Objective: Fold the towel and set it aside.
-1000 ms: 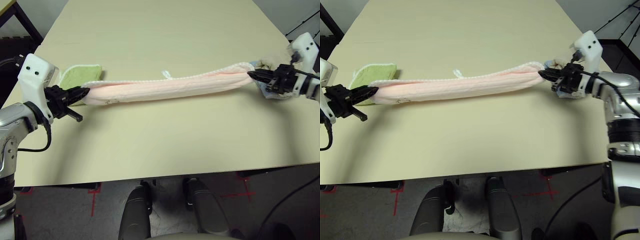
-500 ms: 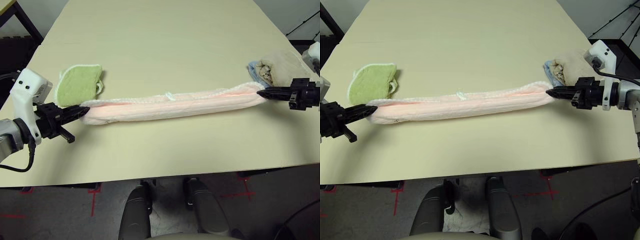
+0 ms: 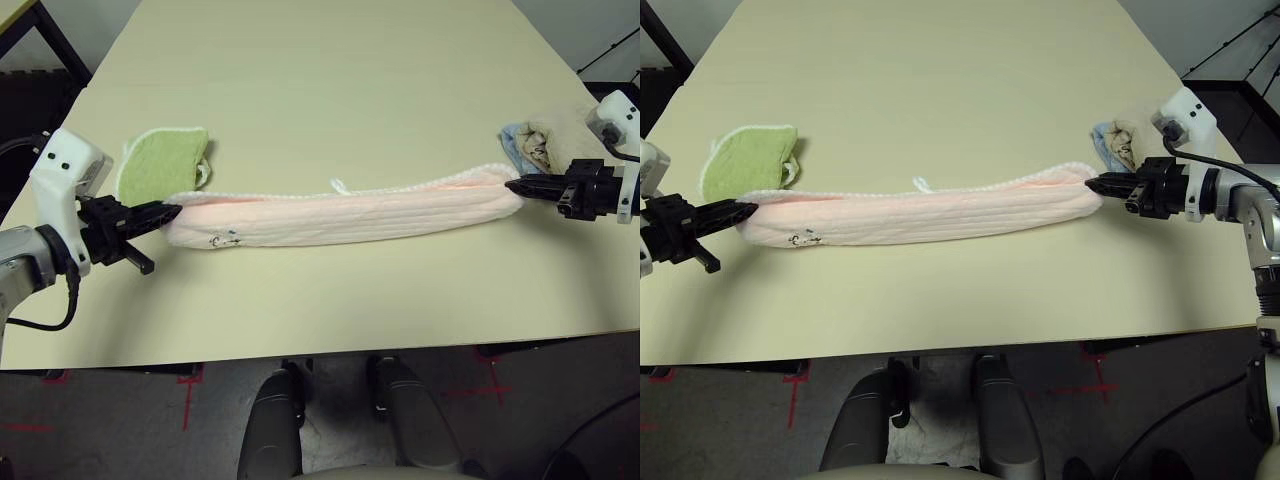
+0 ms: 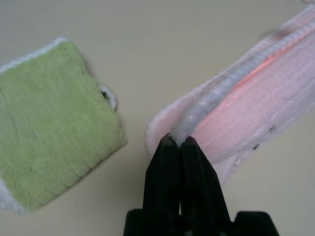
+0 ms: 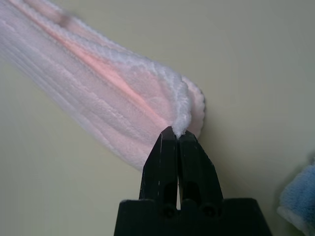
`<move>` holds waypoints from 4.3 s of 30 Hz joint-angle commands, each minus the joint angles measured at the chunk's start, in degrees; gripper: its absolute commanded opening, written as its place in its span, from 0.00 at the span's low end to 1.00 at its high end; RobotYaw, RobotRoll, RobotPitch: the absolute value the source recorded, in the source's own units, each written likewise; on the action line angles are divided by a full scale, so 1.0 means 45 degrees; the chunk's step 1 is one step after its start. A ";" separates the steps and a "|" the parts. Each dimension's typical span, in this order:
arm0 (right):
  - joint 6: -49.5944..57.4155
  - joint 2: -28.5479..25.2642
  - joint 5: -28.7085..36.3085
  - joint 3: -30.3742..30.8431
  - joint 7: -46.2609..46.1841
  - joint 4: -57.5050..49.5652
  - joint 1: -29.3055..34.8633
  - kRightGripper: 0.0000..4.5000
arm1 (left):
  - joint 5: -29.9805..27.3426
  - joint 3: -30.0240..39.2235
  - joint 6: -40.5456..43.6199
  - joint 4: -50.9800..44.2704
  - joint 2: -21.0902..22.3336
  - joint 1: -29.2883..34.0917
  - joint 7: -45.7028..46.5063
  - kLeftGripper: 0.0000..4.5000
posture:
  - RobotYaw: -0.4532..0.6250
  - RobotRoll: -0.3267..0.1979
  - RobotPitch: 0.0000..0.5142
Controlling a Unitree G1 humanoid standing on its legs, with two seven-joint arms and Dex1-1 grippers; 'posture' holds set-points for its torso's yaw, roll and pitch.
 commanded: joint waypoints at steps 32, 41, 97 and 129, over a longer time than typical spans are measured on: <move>-0.3319 0.2627 -0.2852 0.1144 -0.3030 0.3727 -0.1660 0.00 | 0.1917 -0.1723 -0.1278 0.1279 -0.0707 -0.0560 0.0760 0.01 | 0.28 0.62 0.49; -0.3069 0.2665 -0.2891 0.1233 -0.2919 0.3571 -0.1396 0.12 | 0.2118 -0.1829 -0.0981 0.1185 -0.0870 -0.0284 0.1023 0.00 | 0.29 0.62 0.50; -0.1928 0.4423 -0.2722 0.1305 -0.4672 0.1390 0.0186 1.00 | 0.2580 -0.1811 -0.1841 0.1372 -0.4560 0.0022 0.3442 1.00 | 0.30 0.62 0.46; -0.2073 0.5210 -0.1238 0.1038 -0.4065 -0.0514 0.0547 1.00 | 0.1285 -0.1263 -0.1200 -0.0668 -0.5536 0.0008 0.4129 1.00 | 0.32 0.62 0.41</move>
